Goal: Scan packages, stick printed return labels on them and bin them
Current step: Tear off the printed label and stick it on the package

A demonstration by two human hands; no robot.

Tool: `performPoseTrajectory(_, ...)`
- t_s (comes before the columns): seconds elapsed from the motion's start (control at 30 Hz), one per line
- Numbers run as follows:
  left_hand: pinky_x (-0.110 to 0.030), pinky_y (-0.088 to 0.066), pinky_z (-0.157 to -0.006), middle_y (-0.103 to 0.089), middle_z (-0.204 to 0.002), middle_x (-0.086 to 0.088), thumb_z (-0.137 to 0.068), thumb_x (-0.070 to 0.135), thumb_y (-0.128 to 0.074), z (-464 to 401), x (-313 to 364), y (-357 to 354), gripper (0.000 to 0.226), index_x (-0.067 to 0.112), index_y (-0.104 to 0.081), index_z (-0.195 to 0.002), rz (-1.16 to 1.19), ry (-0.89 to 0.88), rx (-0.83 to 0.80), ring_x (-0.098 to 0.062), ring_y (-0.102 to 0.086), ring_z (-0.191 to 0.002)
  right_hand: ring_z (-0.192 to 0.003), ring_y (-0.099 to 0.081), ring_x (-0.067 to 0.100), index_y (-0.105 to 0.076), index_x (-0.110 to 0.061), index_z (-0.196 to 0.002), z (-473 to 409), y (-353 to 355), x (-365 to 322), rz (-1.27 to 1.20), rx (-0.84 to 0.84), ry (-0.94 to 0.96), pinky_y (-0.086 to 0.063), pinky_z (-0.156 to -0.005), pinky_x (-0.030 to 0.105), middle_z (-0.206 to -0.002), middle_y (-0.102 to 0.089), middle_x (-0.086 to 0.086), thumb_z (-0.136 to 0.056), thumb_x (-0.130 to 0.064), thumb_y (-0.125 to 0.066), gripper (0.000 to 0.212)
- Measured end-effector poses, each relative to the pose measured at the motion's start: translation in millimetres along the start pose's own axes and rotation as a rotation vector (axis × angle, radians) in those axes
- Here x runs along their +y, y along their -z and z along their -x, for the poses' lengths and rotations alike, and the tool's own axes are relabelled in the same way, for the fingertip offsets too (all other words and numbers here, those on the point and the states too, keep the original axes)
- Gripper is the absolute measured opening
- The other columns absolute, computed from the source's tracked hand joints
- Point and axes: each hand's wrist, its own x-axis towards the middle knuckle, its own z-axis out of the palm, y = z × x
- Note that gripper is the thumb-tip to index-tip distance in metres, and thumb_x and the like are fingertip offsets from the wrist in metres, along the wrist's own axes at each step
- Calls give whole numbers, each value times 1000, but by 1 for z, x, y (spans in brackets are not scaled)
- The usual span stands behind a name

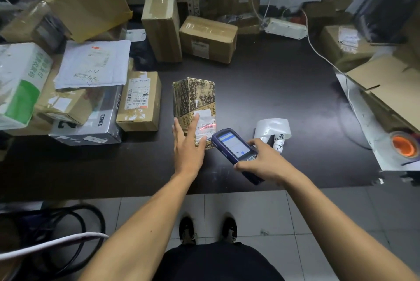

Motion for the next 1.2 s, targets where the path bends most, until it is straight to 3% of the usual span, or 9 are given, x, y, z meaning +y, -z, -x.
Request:
performPoseTrajectory(0.17,-50,-33,-112,8,-166,-5,-97,29,-60,3,0,-2,70,49,-21,-152,-11,-8,21,-25,2,-153,-92,-61,7,-49,-24,-121,5,4,2,2,0,-10,-54,-69,25,-109,-61,-6,-73,-34,-80,58)
performPoseTrajectory(0.4,-51,-35,-110,8,-166,-6,-97,29,-60,5,1,-4,70,49,-21,-152,-25,-6,33,-26,3,-153,-93,-62,9,-51,-25,-122,9,4,5,-19,-16,-24,-55,-74,27,-110,-62,-5,-69,-37,-81,61)
performPoseTrajectory(0.8,-51,-34,-110,8,-166,-6,-97,30,-59,6,3,-4,70,49,-20,-152,-18,4,35,-25,4,-153,-90,-64,11,-50,-26,-121,8,8,6,-55,2,-31,-56,-70,28,-104,-64,-6,-70,-35,-81,60)
performPoseTrajectory(0.93,-52,-34,-111,6,-166,-5,-97,31,-60,5,3,-2,70,50,-20,-152,-6,21,27,-27,-1,-153,-91,-63,10,-46,-27,-120,1,4,12,-100,33,-31,-52,-63,25,-107,-61,-7,-73,-33,-80,59)
performPoseTrajectory(1.0,-48,-37,-110,1,-167,-6,-96,30,-62,3,3,2,71,50,-22,-151,41,53,32,-31,-17,-151,-94,-61,12,-45,-26,-122,-9,-4,18,-108,101,-49,-52,-66,27,-113,-58,-3,-73,-35,-79,60)
performPoseTrajectory(1.07,-36,-37,-108,-11,-165,-7,-94,27,-65,1,1,6,71,47,-27,-151,151,100,28,-31,-33,-144,-104,-58,19,-45,-21,-129,-23,-16,27,-86,200,-80,-54,-81,35,-122,-53,3,-71,-39,-76,69)
performPoseTrajectory(1.13,-23,-35,-104,-33,-157,-4,-91,21,-69,-1,-6,10,71,41,-34,-150,303,138,-2,-24,-44,-137,-119,-49,26,-41,-16,-137,-36,-31,34,-60,269,-120,-47,-98,39,-130,-47,11,-72,-39,-75,76)
performPoseTrajectory(1.2,-15,-36,-97,-51,-144,5,-88,19,-73,-1,-14,15,72,38,-39,-148,403,196,-66,-15,-52,-127,-128,-39,32,-39,-12,-139,-45,-48,38,-55,305,-136,-39,-104,38,-134,-42,16,-76,-36,-75,77)
